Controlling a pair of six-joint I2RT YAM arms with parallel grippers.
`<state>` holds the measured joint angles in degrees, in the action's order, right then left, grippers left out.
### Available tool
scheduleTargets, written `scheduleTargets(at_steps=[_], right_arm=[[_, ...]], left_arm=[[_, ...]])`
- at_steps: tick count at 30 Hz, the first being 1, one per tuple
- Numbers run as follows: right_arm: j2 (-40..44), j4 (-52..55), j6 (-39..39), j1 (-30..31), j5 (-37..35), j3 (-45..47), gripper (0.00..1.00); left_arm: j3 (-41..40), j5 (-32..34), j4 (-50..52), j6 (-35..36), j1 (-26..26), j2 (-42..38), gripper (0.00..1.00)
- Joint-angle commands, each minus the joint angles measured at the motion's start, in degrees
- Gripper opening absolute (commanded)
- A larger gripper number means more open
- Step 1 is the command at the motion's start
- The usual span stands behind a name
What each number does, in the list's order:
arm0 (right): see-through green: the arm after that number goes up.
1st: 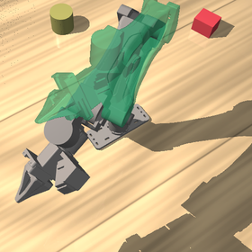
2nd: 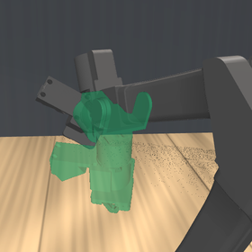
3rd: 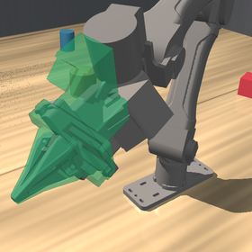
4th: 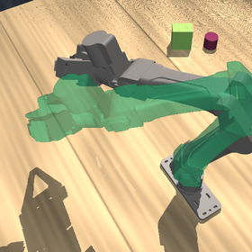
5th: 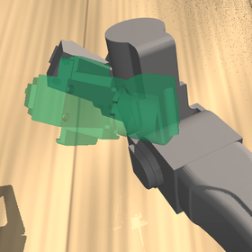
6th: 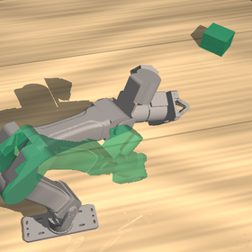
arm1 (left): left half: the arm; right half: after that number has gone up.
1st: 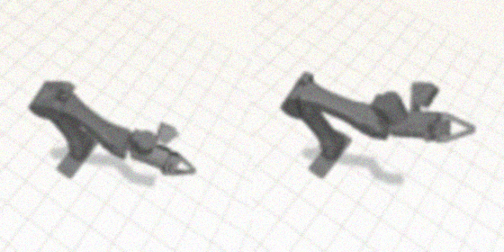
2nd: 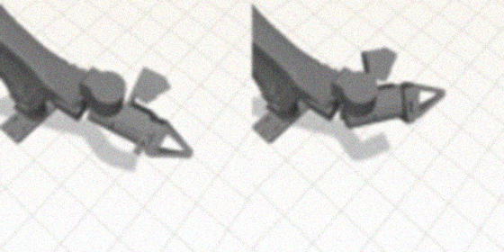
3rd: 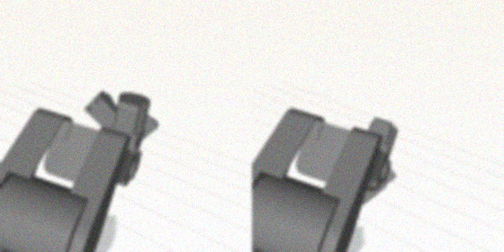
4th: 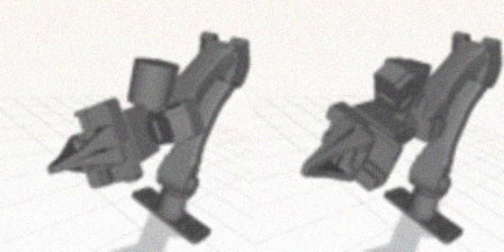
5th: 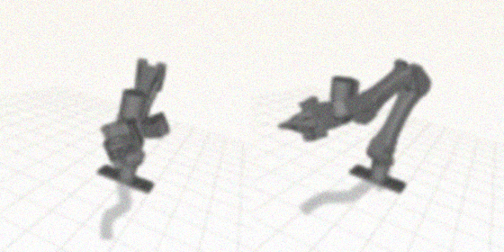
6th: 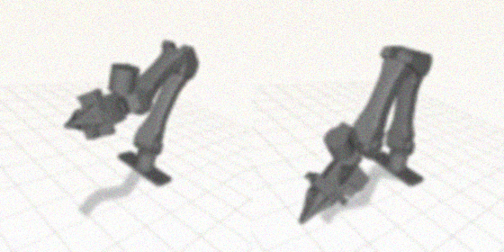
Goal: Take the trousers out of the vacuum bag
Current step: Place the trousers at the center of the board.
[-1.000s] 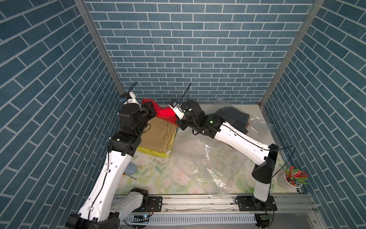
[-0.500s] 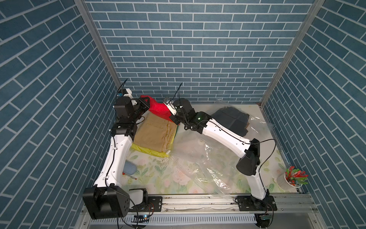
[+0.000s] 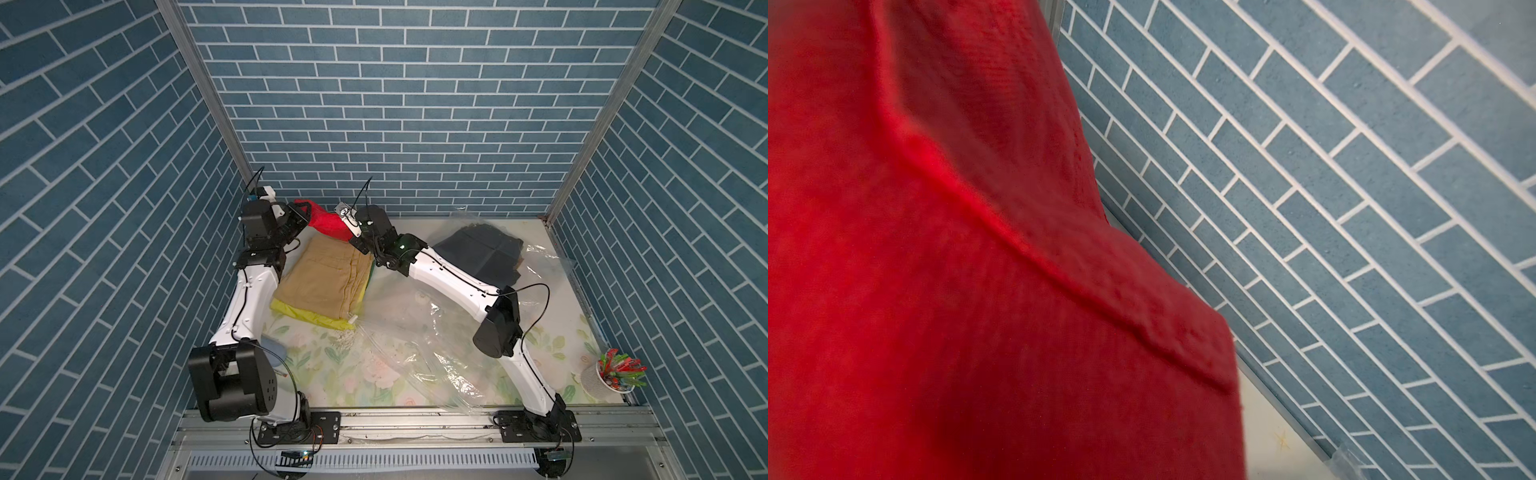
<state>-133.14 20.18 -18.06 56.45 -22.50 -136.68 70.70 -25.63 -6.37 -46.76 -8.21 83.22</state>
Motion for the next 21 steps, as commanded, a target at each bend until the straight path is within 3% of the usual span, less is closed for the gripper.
scheduleTargets(at_steps=[1,9,21], right_arm=[[0.8,-6.56,0.3,-0.1,1.8,-1.77,0.0],[4.63,-9.89,3.43,0.79,6.89,8.56,0.0],[11.95,-14.26,4.79,7.1,5.56,25.96,0.0]], left_arm=[[-2.49,1.02,-7.35,-0.2,-2.02,-0.48,0.0],[-12.14,1.37,-9.02,0.09,-5.31,-4.18,0.0],[-19.84,1.72,-4.12,3.96,-10.03,-8.02,0.0]])
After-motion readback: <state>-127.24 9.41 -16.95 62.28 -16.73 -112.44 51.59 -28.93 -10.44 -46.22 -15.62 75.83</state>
